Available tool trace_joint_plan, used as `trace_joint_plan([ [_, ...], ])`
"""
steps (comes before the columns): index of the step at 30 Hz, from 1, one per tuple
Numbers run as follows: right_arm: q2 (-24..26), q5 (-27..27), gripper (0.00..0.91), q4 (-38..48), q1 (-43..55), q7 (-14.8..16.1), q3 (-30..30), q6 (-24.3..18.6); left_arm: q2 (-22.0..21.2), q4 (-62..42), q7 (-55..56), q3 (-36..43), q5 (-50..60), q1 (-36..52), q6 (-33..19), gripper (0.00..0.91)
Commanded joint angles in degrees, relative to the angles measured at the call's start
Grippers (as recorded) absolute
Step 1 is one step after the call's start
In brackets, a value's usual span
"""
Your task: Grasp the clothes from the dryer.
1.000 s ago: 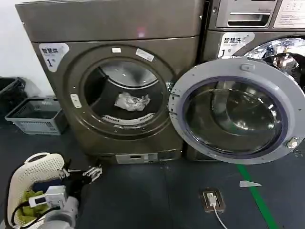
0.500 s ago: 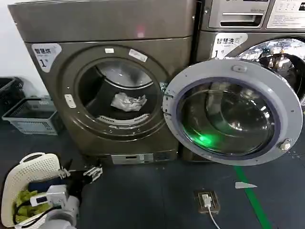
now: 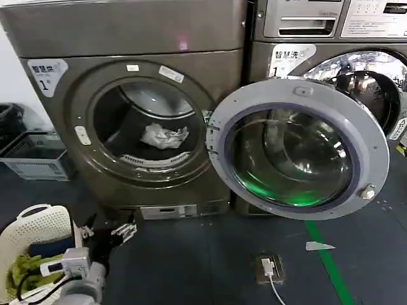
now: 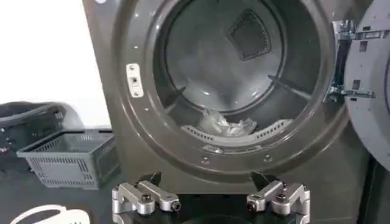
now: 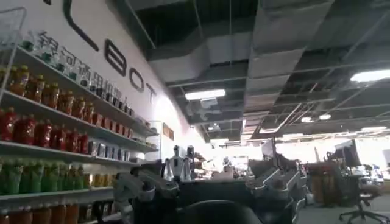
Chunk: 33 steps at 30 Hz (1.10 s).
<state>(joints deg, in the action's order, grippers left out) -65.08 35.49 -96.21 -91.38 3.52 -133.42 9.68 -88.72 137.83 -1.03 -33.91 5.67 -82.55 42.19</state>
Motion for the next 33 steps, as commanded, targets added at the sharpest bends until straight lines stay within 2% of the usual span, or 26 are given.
trace_joint_plan([
  [1,0.12,2.24,0.907,0.33,-0.12,-1.73,-0.19,-1.68,0.04,0.07,-0.04,0.07,0.06,-0.19,2.81,0.907],
  [33,-0.20,2.23,0.907,0.87,-0.73,-3.30,-0.52,-1.38,0.24,0.31,-0.15,0.34,0.19,-0.96,2.81,0.907],
])
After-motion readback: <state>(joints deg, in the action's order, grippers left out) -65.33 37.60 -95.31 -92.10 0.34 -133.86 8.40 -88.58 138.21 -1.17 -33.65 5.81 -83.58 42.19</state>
